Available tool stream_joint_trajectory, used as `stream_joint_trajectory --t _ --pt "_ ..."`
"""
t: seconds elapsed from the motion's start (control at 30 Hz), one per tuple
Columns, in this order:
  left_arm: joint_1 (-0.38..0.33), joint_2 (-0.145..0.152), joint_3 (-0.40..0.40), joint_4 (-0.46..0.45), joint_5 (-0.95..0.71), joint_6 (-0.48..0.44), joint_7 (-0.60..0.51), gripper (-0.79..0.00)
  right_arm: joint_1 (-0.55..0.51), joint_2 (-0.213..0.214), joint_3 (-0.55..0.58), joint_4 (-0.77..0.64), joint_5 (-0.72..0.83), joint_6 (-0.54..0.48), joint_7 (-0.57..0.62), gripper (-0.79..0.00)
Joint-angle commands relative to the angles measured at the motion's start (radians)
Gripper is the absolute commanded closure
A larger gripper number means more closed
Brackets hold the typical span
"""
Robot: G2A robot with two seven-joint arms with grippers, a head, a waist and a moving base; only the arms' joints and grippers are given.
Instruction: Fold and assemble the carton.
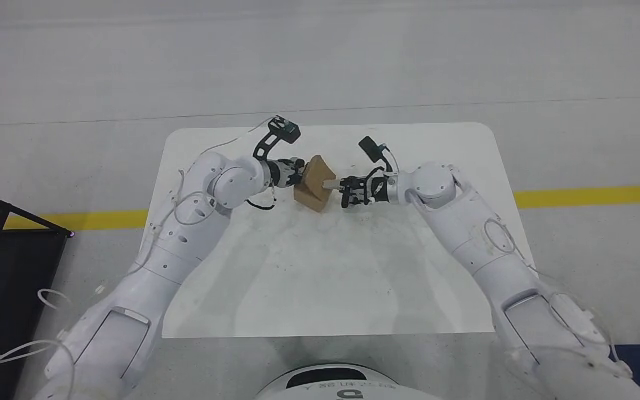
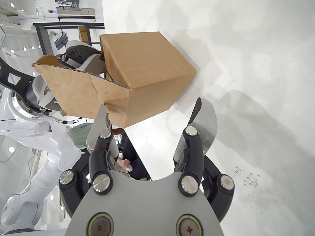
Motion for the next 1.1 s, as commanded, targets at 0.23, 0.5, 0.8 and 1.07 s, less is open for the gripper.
stream_joint_trajectory --t 0.23,0.5,0.8,1.07 --pt "0.001 0.003 -0.037 -0.006 -0.058 0.019 -0.005 0.0 0.006 -0.003 -0.007 0.005 -0.009 0.017 0.003 -0.588" --pt "-0.005 0.003 -0.058 -0.006 -0.094 0.025 -0.006 0.0 0.009 -0.004 -0.007 0.011 -0.006 0.015 0.005 -0.579" --pt "-0.001 0.004 -0.057 0.011 -0.088 0.027 -0.009 0.0 0.003 -0.002 0.01 0.014 0.011 -0.007 0.002 -0.576" --pt "0.012 0.006 -0.051 0.024 -0.085 0.018 -0.048 -0.246 -0.031 0.012 0.052 -0.014 0.037 -0.031 -0.004 -0.539"
